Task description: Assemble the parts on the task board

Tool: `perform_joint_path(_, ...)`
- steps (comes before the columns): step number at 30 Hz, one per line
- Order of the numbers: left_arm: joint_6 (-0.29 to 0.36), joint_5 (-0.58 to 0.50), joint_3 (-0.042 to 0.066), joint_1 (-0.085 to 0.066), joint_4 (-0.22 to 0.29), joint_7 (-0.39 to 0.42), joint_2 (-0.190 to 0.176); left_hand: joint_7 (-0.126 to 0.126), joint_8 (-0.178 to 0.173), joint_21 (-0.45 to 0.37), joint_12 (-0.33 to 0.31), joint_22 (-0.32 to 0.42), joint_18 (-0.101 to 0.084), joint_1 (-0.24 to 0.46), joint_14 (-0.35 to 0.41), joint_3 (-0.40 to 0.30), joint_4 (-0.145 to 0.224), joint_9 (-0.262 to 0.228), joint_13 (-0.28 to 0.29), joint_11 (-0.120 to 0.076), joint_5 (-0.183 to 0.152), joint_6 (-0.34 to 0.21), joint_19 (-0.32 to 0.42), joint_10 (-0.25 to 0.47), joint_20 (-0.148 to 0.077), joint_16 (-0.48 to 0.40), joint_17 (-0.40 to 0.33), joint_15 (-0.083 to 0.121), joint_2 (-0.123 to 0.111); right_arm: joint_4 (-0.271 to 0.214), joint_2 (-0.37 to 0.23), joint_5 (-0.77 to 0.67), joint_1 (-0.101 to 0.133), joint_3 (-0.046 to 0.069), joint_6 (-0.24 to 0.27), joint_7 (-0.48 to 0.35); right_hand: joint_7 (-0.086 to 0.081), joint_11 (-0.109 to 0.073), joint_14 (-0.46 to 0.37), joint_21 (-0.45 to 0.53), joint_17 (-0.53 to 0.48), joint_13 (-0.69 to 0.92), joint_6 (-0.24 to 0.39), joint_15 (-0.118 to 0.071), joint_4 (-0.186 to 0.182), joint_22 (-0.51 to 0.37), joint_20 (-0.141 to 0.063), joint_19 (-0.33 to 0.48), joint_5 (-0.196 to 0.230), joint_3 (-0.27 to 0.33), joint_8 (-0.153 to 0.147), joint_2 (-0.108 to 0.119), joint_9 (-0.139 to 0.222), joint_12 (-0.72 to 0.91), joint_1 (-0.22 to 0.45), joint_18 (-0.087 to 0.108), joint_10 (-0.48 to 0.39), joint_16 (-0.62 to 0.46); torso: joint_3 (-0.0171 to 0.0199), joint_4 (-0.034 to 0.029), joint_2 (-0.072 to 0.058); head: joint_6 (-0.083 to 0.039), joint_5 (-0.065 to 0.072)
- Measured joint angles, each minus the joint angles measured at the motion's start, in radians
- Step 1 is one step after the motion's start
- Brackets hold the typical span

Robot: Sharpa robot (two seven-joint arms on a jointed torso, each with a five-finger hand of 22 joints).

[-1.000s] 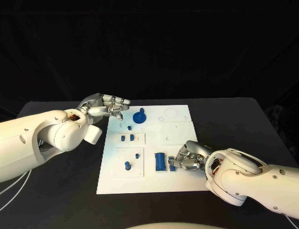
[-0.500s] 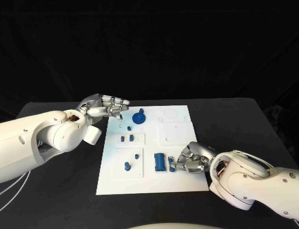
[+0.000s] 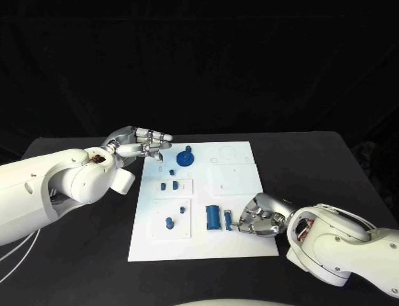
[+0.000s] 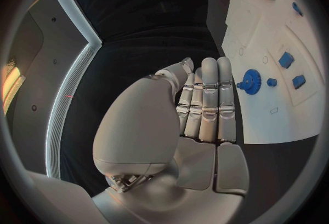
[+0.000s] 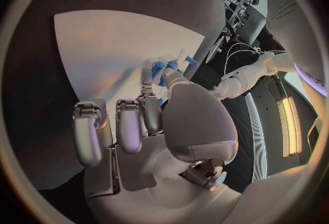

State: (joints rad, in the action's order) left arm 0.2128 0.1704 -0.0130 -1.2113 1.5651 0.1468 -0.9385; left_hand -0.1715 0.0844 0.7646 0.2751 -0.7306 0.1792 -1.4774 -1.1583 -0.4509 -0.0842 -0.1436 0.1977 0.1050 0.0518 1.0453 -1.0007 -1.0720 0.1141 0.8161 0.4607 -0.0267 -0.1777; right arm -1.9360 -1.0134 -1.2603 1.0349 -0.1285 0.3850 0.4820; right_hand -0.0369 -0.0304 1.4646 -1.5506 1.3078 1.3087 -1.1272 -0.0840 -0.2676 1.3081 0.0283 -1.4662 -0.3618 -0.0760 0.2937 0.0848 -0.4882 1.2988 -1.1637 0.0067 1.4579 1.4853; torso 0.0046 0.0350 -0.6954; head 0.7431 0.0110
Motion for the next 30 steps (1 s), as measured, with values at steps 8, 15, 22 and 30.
perform_joint_path(8, 0.0, 0.0, 0.0, 0.0, 0.0, 0.0, 0.0, 0.0, 0.0, 0.0, 0.0, 0.0, 0.0, 0.0, 0.0, 0.0, 0.0, 0.0, 0.0, 0.0, 0.0, 0.0, 0.0, 0.0, 0.0, 0.0, 0.0, 0.0, 0.0, 0.012, 0.006, 0.004, -0.016, -0.001, -0.019, -0.009, 0.0, 0.0, 0.0, 0.0, 0.0, 0.0, 0.0, 0.0, 0.004, 0.0, 0.0, 0.0, 0.004, 0.004, 0.0, -0.012, -0.001, 0.0, -0.012, 0.0, 0.0, 0.0, -0.0005, -0.0003, -0.001, 0.001, -0.001)
perform_joint_path(15, 0.0, 0.0, 0.0, 0.0, -0.001, -0.001, 0.0, 0.0, 0.0, 0.0, 0.0, 0.0, 0.0, 0.0, 0.0, 0.0, 0.0, 0.0, -0.001, 0.0, 0.0, 0.0, 0.0, 0.0, 0.0, 0.0, 0.0, 0.0, 0.0, 0.03, 0.017, 0.005, -0.019, 0.0, -0.015, -0.01, 0.0, 0.0, 0.0, -0.005, 0.0, 0.0, 0.0, 0.0, -0.01, 0.0, 0.0, 0.0, 0.008, 0.018, 0.0, -0.015, -0.003, 0.004, -0.014, 0.0, 0.0, 0.004, 0.0001, -0.0013, -0.002, 0.003, -0.004)
perform_joint_path(22, 0.0, 0.0, 0.0, 0.0, -0.001, -0.001, -0.001, 0.0, 0.0, 0.0, 0.0, 0.001, 0.0, 0.0, 0.0, 0.0, 0.0, 0.0, -0.001, 0.0, 0.0, 0.0, 0.0, 0.0, 0.0, 0.0, 0.0, 0.0, 0.0, 0.035, 0.025, 0.008, -0.02, 0.0, -0.002, -0.01, 0.0, -0.004, 0.0, -0.009, 0.0, 0.001, 0.0, 0.0, -0.017, 0.0, 0.0, 0.0, 0.008, 0.03, 0.0, -0.032, -0.004, 0.008, -0.005, 0.0, 0.004, 0.004, 0.0001, -0.0003, -0.002, 0.005, -0.005)
perform_joint_path(30, -0.001, 0.0, 0.0, 0.0, -0.001, -0.001, -0.001, 0.0, 0.0, 0.0, 0.0, 0.001, 0.0, 0.0, 0.0, 0.0, 0.0, 0.0, -0.001, 0.0, 0.0, 0.0, 0.0, 0.0, 0.0, 0.0, 0.0, 0.0, 0.0, 0.044, 0.033, 0.012, -0.02, 0.0, -0.001, -0.009, 0.0, -0.004, 0.0, -0.009, 0.0, 0.0, 0.0, 0.0, -0.01, 0.0, 0.0, 0.0, 0.008, 0.042, 0.0, -0.042, -0.005, 0.008, -0.015, 0.0, 0.004, 0.004, -0.0001, 0.0, -0.002, 0.007, -0.006)
